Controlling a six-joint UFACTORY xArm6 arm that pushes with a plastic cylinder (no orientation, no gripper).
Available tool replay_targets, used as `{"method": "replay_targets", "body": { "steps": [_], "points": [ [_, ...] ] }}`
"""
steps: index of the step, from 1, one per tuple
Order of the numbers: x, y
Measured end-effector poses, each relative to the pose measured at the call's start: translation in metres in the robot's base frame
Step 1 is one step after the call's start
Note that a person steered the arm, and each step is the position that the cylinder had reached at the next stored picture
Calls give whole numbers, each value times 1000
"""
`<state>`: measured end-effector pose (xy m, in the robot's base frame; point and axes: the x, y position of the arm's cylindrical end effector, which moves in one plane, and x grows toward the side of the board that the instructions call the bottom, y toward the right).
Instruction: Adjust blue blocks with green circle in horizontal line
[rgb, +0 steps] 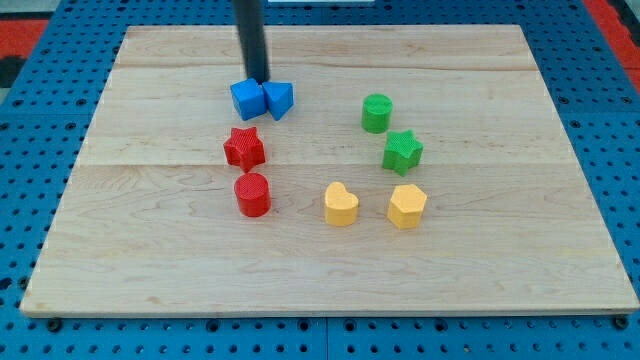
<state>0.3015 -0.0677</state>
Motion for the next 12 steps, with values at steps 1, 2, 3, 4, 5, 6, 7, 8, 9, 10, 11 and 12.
{"method": "replay_targets", "body": {
  "steps": [1, 2, 3, 4, 5, 6, 7, 8, 9, 10, 11, 12],
  "points": [
    [7, 1],
    [7, -20],
    [7, -46],
    [28, -50],
    [34, -25],
    [34, 3],
    [34, 31],
    [31, 33],
    [22, 33],
    [18, 33],
    [17, 34],
    [5, 65]
  ]
}}
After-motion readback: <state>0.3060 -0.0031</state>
